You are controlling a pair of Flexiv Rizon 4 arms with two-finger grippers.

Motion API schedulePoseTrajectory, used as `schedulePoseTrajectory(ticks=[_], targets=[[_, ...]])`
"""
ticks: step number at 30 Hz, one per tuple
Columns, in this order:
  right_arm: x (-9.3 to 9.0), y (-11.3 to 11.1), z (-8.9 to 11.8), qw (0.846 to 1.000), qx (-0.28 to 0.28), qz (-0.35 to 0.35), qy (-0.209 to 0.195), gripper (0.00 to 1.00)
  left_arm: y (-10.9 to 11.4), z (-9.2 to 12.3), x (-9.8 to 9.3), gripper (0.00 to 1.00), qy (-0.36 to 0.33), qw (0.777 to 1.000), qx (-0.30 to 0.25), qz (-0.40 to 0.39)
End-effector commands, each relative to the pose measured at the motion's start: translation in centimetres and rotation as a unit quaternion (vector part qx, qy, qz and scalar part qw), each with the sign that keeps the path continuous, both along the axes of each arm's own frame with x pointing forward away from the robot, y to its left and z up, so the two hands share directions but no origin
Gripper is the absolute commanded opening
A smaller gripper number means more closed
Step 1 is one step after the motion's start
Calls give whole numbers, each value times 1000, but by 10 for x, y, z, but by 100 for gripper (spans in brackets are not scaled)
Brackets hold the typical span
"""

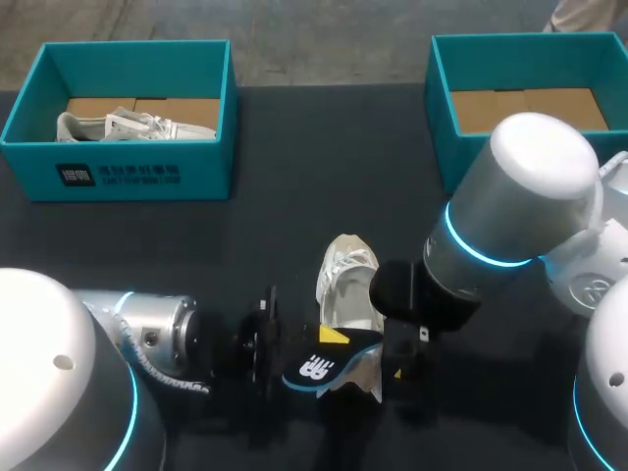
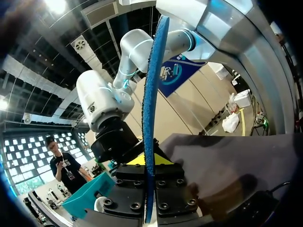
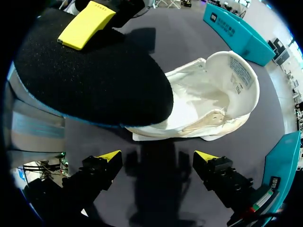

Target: Take the shoe out of the shoebox, open the shoe tongue, remove and reinsert the insole, then place the shoe into the shoebox

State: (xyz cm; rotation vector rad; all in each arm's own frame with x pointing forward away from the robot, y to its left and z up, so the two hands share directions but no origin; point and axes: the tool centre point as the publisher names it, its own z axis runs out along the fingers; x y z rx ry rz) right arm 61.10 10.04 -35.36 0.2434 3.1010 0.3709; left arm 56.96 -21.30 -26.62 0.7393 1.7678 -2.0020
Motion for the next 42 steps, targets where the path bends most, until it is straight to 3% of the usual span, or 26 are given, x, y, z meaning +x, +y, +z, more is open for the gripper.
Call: schedulePoseTrajectory(ticks=[1,42], targets=[[-1,0,-1,1000,0,0,-1,100,-14,-7,4,0,-1,1000,-2,-7],[-1,0,-1,1000,0,0,-1,100,-25,-31,41,0,-14,999,29,19]])
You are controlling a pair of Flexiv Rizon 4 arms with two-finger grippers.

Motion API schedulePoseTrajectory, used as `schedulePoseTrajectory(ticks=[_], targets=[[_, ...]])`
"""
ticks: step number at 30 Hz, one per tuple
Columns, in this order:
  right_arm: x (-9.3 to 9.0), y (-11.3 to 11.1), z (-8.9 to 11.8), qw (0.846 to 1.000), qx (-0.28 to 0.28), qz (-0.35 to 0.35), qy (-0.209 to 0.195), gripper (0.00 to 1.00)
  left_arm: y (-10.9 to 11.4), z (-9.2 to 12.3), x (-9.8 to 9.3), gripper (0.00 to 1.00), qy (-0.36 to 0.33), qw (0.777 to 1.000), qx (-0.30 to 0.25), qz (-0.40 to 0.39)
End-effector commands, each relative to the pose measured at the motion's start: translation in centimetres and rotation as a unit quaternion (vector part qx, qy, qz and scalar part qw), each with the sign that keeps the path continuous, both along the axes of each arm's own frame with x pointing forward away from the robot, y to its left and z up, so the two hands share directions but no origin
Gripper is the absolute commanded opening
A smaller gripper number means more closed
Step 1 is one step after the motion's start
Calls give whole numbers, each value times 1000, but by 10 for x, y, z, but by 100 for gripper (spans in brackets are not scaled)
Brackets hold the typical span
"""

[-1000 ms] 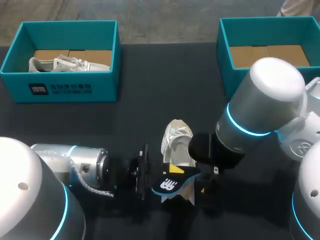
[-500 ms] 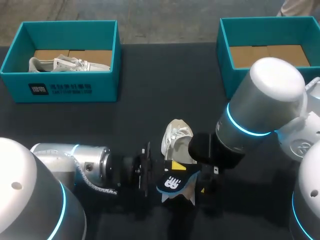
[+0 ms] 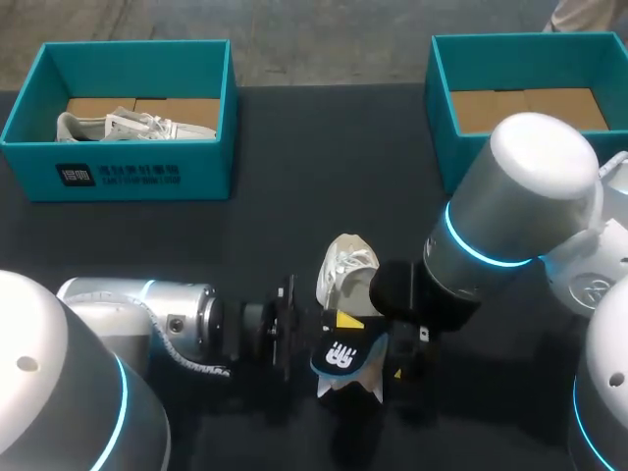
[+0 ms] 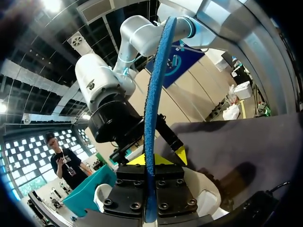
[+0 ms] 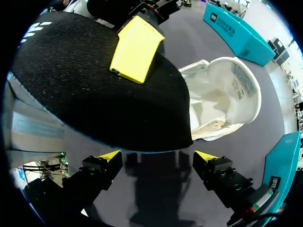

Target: Take the shoe out of the shoebox, open the shoe tongue, remove and reinsert the insole, then place the shoe into the shoebox

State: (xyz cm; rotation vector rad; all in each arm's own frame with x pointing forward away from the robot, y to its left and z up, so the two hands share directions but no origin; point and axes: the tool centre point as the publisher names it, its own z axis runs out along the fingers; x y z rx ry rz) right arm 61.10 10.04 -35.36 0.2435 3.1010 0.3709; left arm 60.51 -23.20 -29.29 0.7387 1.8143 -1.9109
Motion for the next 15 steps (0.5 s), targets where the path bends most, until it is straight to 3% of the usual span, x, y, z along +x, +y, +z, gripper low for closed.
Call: schedulePoseTrajectory(ticks=[1,15], targets=[[-1,0,-1,1000,0,0,-1,100,-7,-5,6,0,0,1000,2,-3],[-1,0,-1,1000,0,0,-1,100,-9,2,4,0,-8,1000,-2,-10]])
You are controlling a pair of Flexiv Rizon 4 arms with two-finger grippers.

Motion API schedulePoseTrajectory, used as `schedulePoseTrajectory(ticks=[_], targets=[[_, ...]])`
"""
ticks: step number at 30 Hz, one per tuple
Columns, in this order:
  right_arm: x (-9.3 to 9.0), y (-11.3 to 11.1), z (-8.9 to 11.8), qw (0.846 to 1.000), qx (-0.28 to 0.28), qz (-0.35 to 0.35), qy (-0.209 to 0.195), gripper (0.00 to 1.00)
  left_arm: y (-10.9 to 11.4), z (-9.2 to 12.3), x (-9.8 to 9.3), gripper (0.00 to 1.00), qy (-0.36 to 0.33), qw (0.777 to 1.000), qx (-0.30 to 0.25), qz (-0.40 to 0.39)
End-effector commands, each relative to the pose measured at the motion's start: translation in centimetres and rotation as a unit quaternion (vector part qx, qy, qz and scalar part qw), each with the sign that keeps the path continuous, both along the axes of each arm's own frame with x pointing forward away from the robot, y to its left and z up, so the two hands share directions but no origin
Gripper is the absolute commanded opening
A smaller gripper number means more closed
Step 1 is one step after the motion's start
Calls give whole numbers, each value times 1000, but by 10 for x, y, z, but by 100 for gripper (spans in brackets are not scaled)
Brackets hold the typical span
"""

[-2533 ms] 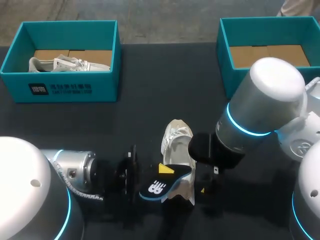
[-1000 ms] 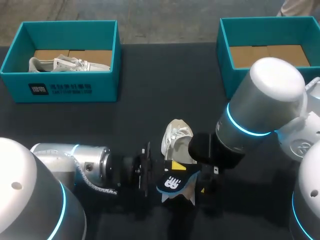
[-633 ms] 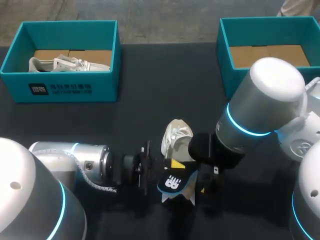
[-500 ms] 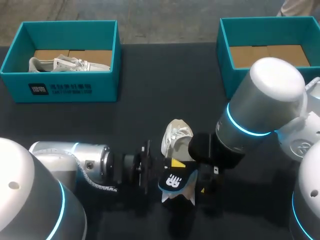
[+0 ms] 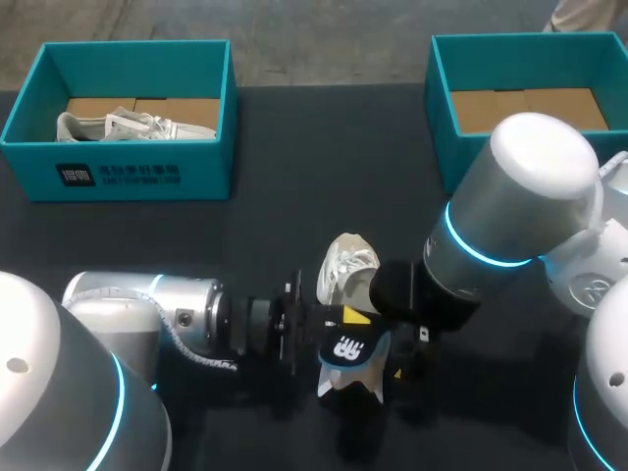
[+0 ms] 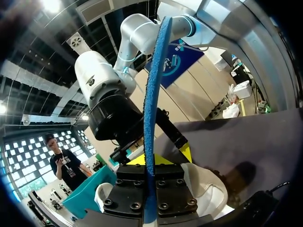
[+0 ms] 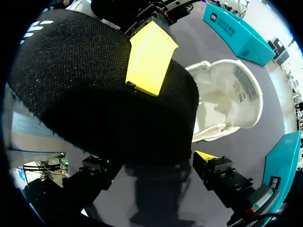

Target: Take the shoe out of the shoebox, open the shoe tongue, remove and reinsert the insole, then place the shoe into the shoebox

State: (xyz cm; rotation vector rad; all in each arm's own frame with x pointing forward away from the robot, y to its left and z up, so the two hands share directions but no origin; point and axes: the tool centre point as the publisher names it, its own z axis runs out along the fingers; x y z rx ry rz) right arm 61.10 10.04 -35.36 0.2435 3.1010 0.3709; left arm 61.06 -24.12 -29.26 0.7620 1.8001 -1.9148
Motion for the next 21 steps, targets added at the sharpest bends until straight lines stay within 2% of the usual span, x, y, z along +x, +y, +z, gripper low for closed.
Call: schedulePoseTrajectory(ticks=[1,9,21], targets=[[-1,0,-1,1000,0,0,-1,100,1,3,-3,0,-2,1000,-1,-5],[-1,0,-1,1000,0,0,-1,100,11,9,-16,0,-2,1000,-1,-14],[-1,0,-1,1000,0,0,-1,100,25,11,-20,0,-4,1000,4,-1]])
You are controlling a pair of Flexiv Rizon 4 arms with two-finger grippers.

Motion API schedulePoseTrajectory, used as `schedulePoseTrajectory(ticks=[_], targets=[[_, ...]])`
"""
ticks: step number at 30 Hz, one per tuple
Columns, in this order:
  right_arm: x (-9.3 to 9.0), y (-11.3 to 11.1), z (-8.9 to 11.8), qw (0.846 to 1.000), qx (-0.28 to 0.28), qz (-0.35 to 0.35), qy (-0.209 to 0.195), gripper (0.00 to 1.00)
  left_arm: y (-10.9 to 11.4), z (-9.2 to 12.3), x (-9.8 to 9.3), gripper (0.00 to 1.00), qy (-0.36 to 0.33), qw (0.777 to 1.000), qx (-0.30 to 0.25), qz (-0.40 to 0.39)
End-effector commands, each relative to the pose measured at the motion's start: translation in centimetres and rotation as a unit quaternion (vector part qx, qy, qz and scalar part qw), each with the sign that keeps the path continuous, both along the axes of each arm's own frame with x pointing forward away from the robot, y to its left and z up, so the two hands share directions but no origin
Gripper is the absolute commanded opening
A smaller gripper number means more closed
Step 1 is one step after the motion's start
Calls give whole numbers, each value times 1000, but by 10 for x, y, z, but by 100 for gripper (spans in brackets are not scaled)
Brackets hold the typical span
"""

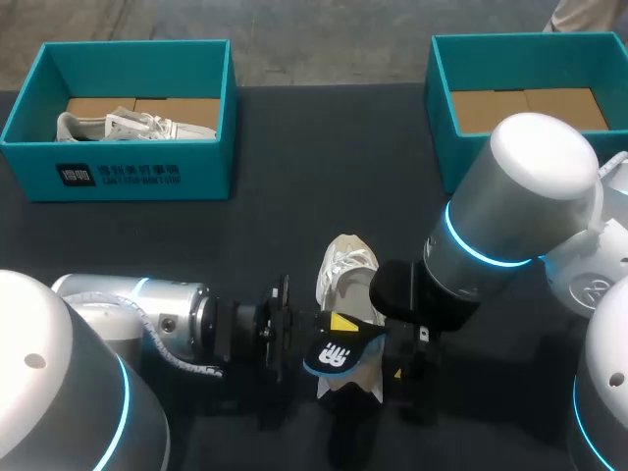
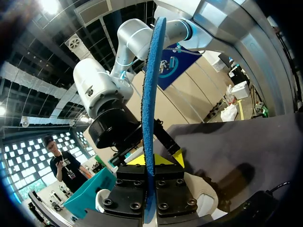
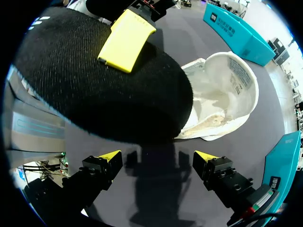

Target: Take the shoe out of the shoebox, open the shoe tongue, remove and reinsert the insole, then place the shoe into the shoebox

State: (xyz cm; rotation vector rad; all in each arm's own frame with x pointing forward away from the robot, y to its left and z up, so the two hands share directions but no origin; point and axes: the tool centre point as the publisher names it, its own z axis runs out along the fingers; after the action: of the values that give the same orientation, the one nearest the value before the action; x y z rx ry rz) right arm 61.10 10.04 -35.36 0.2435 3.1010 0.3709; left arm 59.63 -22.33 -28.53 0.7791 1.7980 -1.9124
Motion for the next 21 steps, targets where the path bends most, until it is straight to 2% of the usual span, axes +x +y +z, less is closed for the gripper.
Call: schedulePoseTrajectory(ticks=[1,21], targets=[[-1,0,-1,1000,0,0,-1,100,8,4,-6,0,0,1000,2,4],[-1,0,-1,1000,0,0,-1,100,13,6,-23,0,13,1000,-5,0]])
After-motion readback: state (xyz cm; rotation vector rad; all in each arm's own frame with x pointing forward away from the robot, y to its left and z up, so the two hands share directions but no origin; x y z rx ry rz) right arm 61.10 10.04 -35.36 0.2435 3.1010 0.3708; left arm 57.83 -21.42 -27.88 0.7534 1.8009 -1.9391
